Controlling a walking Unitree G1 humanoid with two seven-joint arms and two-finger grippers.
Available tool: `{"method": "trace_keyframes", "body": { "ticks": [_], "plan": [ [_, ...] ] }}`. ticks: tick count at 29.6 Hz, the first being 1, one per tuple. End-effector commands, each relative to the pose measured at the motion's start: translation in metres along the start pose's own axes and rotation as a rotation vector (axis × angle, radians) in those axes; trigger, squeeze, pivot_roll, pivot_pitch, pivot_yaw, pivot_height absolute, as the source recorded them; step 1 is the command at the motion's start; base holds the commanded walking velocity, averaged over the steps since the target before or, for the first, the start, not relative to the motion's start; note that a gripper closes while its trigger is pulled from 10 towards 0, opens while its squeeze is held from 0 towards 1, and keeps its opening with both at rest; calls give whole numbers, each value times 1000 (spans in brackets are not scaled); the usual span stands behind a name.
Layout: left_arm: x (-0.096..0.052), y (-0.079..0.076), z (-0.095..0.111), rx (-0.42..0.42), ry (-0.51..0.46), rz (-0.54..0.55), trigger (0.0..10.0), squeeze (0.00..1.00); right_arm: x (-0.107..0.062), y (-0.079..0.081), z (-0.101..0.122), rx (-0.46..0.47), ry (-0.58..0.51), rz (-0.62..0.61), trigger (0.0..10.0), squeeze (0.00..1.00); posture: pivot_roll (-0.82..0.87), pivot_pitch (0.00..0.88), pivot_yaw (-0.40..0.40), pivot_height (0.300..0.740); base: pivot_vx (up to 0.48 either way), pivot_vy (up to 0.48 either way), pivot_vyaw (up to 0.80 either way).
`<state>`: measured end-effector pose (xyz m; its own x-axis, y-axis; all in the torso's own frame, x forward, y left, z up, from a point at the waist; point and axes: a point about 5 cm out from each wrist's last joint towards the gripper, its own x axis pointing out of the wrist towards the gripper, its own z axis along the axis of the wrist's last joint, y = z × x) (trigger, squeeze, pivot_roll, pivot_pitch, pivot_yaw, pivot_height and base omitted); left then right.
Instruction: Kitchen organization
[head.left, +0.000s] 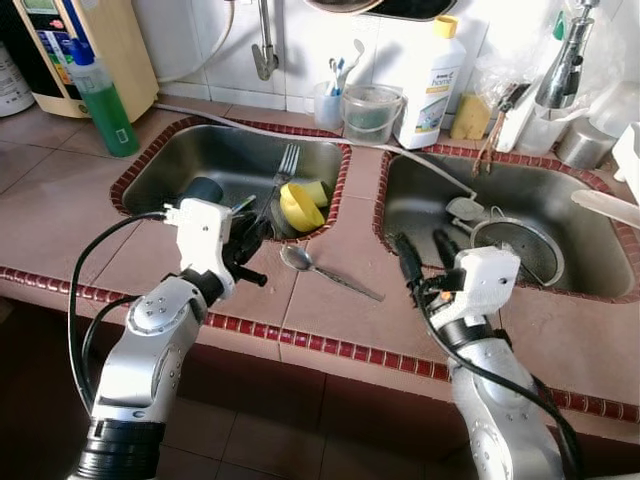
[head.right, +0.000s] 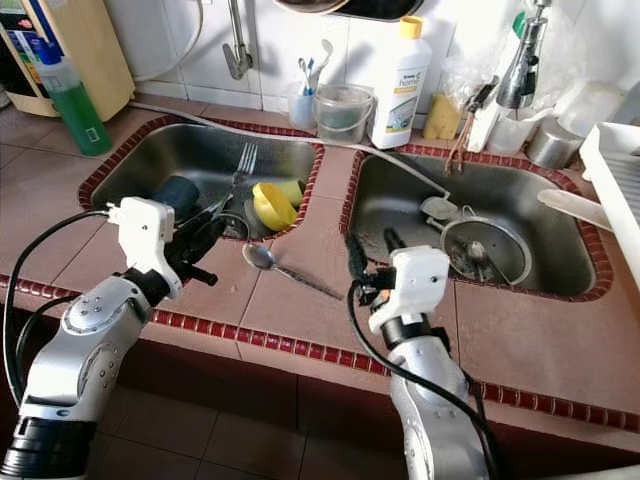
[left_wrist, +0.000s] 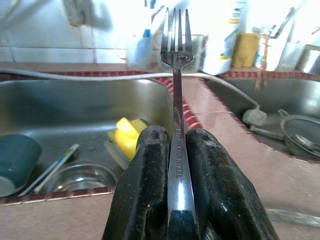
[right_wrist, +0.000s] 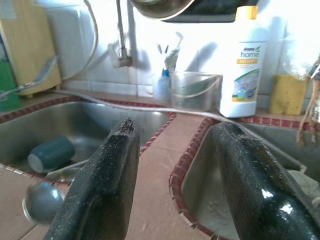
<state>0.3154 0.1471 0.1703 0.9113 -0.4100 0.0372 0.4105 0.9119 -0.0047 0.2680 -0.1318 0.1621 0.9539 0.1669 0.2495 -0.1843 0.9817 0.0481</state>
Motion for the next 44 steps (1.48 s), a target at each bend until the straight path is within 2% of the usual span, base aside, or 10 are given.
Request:
{"method": "trace_keyframes", "body": {
  "ticks": [1,27,30,44],
  "plan": [
    [0,5,2,13,-9,24,10000,0,0,-4,0,0,-9,-22,10000,0,-115,25,-7,740,0,0,0],
    [3,6,3,4,-25,34,10000,0,2,-3,-2,12,-12,-28,10000,0,-115,40,-8,740,447,0,0],
    [2,4,5,-19,-50,30,10000,0,2,-3,-2,12,-10,-27,10000,0,-115,40,-8,740,0,0,0],
    [3,5,0,49,-16,28,10000,0,0,-1,-3,21,-3,-10,10000,0,-120,44,-10,740,0,0,0]
  ]
}}
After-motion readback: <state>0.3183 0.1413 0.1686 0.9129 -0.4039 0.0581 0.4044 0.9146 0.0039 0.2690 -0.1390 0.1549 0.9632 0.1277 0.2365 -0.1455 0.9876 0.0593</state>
